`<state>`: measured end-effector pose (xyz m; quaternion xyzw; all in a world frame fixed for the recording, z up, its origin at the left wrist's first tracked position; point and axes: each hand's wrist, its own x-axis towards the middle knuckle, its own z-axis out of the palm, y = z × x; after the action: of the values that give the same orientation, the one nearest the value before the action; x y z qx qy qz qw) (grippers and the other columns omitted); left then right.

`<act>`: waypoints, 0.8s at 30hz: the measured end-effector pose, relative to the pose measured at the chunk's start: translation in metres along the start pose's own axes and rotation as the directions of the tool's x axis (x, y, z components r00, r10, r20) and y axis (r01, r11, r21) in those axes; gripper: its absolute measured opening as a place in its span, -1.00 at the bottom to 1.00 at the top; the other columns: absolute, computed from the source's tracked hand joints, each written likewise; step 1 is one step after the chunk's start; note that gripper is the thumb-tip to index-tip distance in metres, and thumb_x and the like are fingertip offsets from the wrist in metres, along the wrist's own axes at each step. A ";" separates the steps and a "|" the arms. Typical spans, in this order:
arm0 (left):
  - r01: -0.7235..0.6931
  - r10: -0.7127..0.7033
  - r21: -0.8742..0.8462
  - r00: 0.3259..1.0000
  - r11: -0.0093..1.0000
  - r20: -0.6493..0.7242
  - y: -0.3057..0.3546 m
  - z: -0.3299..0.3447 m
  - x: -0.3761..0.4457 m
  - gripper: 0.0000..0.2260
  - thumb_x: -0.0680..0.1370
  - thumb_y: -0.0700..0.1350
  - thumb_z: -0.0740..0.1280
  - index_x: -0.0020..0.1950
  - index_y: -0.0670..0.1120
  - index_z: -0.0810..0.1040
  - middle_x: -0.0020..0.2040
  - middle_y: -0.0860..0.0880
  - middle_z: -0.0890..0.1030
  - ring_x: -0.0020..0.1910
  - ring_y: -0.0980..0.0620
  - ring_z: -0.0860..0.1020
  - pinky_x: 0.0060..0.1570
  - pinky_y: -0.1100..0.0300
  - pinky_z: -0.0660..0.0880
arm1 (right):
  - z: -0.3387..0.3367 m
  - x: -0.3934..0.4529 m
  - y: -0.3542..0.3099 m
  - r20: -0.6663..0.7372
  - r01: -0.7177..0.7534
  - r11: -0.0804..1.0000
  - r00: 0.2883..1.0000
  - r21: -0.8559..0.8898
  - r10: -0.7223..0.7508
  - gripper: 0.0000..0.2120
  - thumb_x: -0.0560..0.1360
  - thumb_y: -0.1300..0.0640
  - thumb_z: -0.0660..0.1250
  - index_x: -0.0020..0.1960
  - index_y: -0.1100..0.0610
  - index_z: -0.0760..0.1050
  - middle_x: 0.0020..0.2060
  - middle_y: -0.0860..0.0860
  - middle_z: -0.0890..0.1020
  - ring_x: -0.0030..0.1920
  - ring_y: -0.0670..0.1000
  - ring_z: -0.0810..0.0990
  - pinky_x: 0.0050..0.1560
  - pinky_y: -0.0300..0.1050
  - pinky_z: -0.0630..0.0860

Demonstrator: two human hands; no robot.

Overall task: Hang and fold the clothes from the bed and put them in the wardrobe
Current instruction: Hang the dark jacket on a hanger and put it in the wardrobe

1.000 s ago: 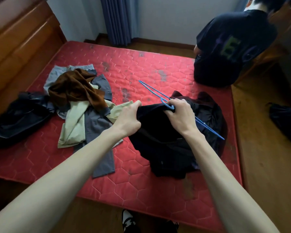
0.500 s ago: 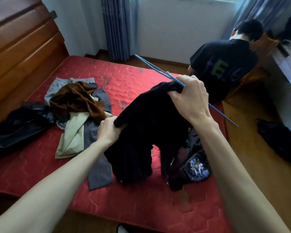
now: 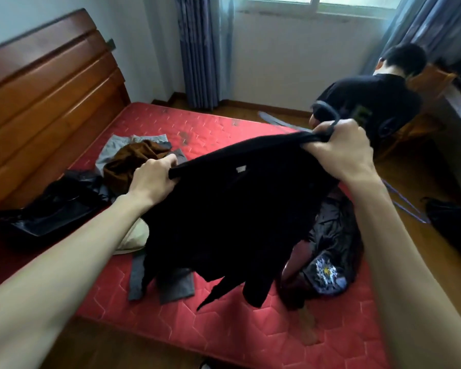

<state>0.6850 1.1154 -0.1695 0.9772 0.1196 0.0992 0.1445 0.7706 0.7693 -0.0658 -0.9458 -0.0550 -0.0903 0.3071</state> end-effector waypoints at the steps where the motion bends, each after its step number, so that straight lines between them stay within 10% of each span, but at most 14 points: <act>1: 0.038 -0.037 0.031 0.999 0.999 -0.003 -0.003 -0.002 -0.001 -0.88 0.55 -0.05 0.40 -0.04 -0.05 0.50 -0.17 -0.20 0.65 -0.08 -0.32 0.62 -0.15 -0.05 0.46 | 0.007 -0.003 0.007 0.053 -0.010 0.999 0.999 -0.048 0.013 -0.71 0.41 -0.15 0.49 0.06 -0.05 0.73 -0.06 0.13 0.72 0.08 0.25 0.66 0.05 0.07 0.56; 6: 0.154 -0.158 0.141 0.987 0.978 0.016 -0.008 0.002 -0.007 -0.88 0.48 -0.24 0.36 -0.03 -0.09 0.49 -0.13 -0.19 0.61 -0.02 -0.34 0.62 -0.14 -0.04 0.46 | 0.051 -0.023 0.040 0.217 -0.116 0.988 0.967 -0.100 0.136 -0.72 0.42 -0.18 0.52 0.06 -0.06 0.72 -0.02 0.14 0.71 0.12 0.26 0.65 0.04 0.05 0.51; 10: 0.261 -0.238 -0.189 0.962 0.947 0.136 -0.017 0.007 -0.010 -0.83 0.50 -0.05 0.51 -0.07 -0.09 0.57 0.02 -0.12 0.70 0.09 -0.23 0.63 -0.04 0.03 0.46 | 0.067 -0.027 0.053 0.245 -0.172 0.981 0.951 -0.087 0.189 -0.71 0.47 -0.19 0.48 0.07 -0.03 0.71 -0.03 0.13 0.70 0.11 0.26 0.65 0.01 0.02 0.46; 13: 0.287 -0.170 -0.383 0.935 0.878 0.311 -0.021 0.013 -0.017 -0.62 0.35 0.17 0.57 -0.19 -0.12 0.60 -0.22 -0.07 0.66 -0.19 -0.04 0.61 -0.12 0.06 0.48 | 0.074 -0.020 0.061 0.257 -0.203 0.975 0.941 -0.090 0.219 -0.72 0.48 -0.16 0.47 0.12 -0.05 0.67 0.04 0.12 0.70 0.16 0.24 0.64 0.04 0.01 0.42; 21: 0.317 -0.117 -0.471 0.906 0.823 0.406 0.021 0.026 -0.031 -0.85 0.56 -0.12 0.43 -0.05 -0.21 0.62 -0.27 -0.04 0.60 -0.39 0.19 0.56 -0.40 0.42 0.42 | 0.083 -0.015 0.083 0.331 -0.224 0.970 0.912 -0.098 0.244 -0.53 0.44 -0.19 0.49 0.30 -0.10 0.55 0.08 -0.04 0.63 0.21 0.13 0.62 0.12 0.00 0.46; 24: 0.282 -0.108 -0.459 0.923 0.842 0.370 0.028 0.035 -0.032 -0.80 0.53 0.12 0.38 -0.04 0.03 0.68 -0.24 0.01 0.69 -0.31 0.19 0.65 -0.13 0.13 0.65 | 0.090 -0.018 0.089 0.347 -0.220 0.975 0.912 -0.033 0.218 -0.59 0.42 -0.29 0.45 0.18 -0.15 0.63 0.02 -0.17 0.65 0.15 0.01 0.63 0.23 0.03 0.52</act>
<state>0.6686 1.0719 -0.1987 0.8902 0.1638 -0.0533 0.4218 0.7796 0.7493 -0.1917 -0.9458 -0.0026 0.1137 0.3041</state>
